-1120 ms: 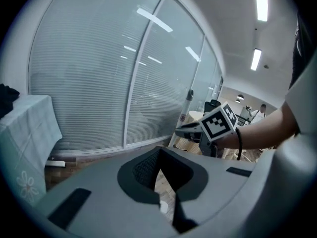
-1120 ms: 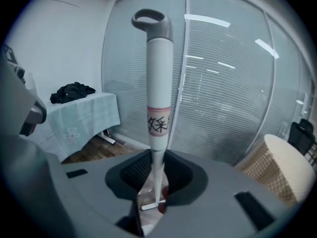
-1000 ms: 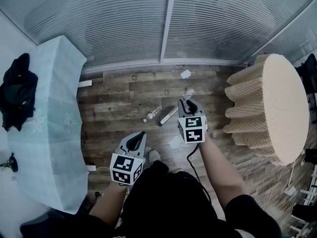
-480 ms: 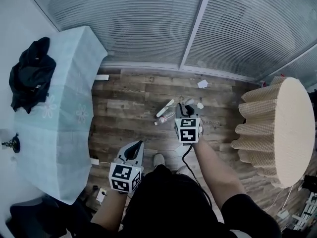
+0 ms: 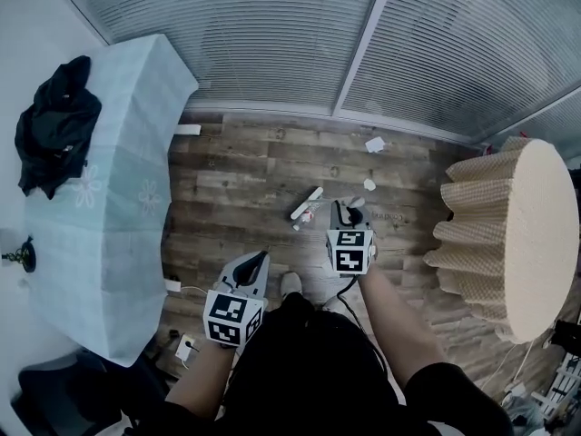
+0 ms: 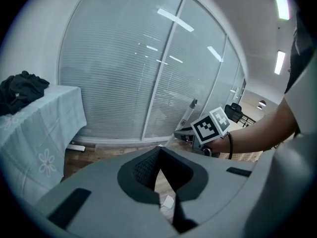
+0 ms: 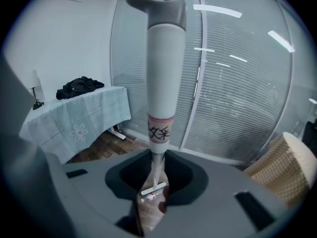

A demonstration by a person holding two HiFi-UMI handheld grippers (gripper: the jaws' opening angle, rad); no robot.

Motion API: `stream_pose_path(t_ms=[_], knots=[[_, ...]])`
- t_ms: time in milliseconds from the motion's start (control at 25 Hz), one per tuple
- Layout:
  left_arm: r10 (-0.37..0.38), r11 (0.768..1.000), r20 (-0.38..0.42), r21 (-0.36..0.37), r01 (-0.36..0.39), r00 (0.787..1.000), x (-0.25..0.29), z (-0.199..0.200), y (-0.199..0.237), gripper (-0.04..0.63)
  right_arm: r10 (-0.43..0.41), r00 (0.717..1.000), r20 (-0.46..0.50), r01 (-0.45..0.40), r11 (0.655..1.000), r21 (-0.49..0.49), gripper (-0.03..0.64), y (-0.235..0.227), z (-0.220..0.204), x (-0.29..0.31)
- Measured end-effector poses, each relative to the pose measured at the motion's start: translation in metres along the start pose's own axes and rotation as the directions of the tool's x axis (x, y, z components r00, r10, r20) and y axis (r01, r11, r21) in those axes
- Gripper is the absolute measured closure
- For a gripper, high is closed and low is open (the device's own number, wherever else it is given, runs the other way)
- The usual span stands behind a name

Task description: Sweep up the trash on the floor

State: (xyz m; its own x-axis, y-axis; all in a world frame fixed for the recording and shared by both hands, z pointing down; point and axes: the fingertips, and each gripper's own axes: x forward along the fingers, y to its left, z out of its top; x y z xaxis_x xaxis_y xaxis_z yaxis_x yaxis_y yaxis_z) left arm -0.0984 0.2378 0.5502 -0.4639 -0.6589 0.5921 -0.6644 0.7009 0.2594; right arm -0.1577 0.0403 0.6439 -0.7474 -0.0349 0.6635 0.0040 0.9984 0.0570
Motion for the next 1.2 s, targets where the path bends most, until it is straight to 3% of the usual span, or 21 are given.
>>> stream_pose_path(t_ms=[320, 760, 1200], knots=[[-0.096, 0.993, 0.001, 0.071, 0.096, 0.995, 0.023, 0.016, -0.044, 0.6, -0.082, 0.996, -0.028, 0.083, 0.995, 0.056, 0.526, -0.039, -0.043, -0.05], [-0.205, 0.966, -0.033, 0.157, 0.208, 0.978, 0.043, 0.02, -0.096, 0.6, -0.184, 0.98, -0.076, 0.192, 0.974, 0.117, 0.526, -0.091, -0.093, -0.099], [-0.218, 0.959, -0.006, 0.185, 0.216, 0.976, 0.036, 0.034, -0.078, 0.6, -0.256, 0.964, -0.066, 0.263, 0.955, 0.136, 0.526, -0.118, -0.089, -0.109]])
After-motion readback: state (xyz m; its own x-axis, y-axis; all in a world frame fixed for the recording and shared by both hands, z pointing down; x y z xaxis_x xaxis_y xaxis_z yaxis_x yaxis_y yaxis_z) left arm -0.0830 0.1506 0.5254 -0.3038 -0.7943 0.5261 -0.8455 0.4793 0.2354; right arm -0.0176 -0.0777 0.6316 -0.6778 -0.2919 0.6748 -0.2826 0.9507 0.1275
